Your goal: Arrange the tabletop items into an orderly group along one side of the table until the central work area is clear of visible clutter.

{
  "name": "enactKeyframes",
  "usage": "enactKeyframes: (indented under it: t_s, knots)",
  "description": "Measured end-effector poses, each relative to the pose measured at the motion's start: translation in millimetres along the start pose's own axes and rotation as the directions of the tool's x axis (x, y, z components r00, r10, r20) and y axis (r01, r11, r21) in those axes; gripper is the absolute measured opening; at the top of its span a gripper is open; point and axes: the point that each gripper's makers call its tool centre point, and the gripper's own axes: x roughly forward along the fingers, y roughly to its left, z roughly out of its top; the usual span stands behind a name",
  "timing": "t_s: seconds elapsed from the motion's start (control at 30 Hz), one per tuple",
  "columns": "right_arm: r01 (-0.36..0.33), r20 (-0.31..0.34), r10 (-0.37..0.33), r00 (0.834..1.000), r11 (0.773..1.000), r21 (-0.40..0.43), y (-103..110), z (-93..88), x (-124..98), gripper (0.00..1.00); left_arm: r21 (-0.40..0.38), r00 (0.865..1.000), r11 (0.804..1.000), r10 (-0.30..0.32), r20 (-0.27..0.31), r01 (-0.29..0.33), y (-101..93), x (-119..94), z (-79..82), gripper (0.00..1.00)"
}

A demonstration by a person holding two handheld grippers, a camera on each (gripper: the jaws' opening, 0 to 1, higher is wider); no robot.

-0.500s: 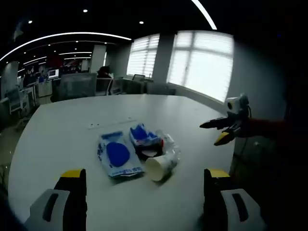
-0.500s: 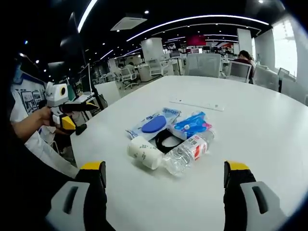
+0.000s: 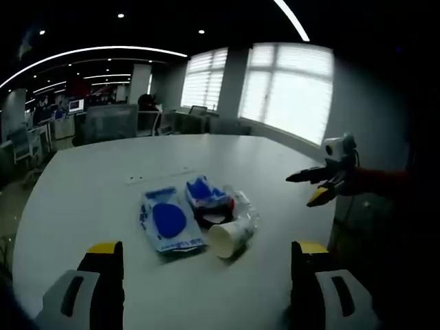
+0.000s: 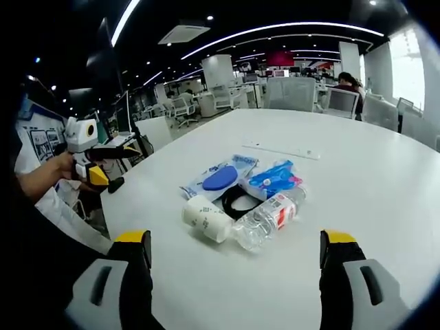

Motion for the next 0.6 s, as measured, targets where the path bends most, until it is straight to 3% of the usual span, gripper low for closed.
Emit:
enactKeyframes:
  t_s: [0.6]
  knots:
    - [-0.007,-0.005,0.007,1.000,1.000,-0.008,-0.5,0.7,-1.1,0.99,-0.001,1.000,1.000,-0.002,-0.007,0.002,3.9,1.0,-3.8,1.00]
